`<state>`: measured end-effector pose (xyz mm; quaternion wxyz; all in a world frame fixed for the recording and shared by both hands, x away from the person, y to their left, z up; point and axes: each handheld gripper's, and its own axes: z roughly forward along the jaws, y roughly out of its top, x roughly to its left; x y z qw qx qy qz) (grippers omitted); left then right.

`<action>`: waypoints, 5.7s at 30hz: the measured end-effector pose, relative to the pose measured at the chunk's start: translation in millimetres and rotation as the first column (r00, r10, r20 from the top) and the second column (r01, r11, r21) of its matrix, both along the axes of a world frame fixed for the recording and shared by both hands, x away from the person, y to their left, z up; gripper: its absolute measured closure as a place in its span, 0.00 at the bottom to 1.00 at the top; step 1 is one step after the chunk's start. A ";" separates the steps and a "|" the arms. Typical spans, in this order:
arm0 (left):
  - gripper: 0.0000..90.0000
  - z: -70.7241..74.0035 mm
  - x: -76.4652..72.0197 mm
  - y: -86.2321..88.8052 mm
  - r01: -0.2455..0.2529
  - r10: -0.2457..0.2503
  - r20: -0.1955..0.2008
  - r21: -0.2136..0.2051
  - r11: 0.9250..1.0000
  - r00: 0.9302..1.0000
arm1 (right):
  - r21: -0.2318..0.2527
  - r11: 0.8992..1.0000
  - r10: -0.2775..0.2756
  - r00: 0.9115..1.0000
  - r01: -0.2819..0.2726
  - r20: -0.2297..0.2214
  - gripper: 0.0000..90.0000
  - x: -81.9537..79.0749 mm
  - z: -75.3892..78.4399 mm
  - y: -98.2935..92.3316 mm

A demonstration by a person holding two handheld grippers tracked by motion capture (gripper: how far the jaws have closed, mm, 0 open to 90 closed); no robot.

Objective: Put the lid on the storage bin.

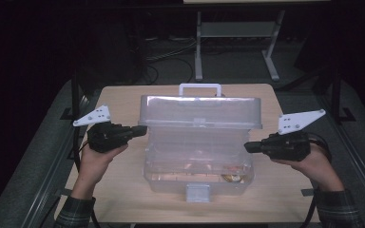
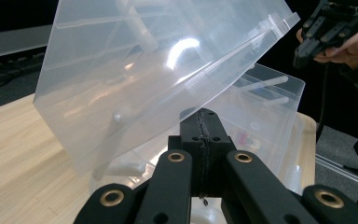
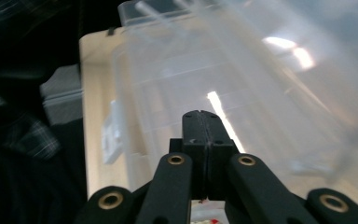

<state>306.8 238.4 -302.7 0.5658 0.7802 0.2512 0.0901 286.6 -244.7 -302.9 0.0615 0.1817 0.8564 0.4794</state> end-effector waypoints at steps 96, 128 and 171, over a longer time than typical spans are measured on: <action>1.00 -72.3 -60.5 16.1 0.041 -0.041 -0.004 0.089 0.995 0.999 | 0.064 0.984 -0.166 0.986 0.167 -0.030 1.00 -44.2 -67.8 -36.3; 1.00 -98.1 -66.5 16.7 0.035 -0.024 -0.070 0.162 0.986 0.997 | -0.029 0.985 -0.169 0.984 0.167 -0.061 1.00 -49.6 -93.5 -30.9; 0.39 -121.8 -44.1 58.5 -0.255 0.290 -0.046 0.360 0.897 0.956 | -0.083 0.879 -0.474 0.880 0.469 -0.041 0.27 -19.1 -128.3 -66.1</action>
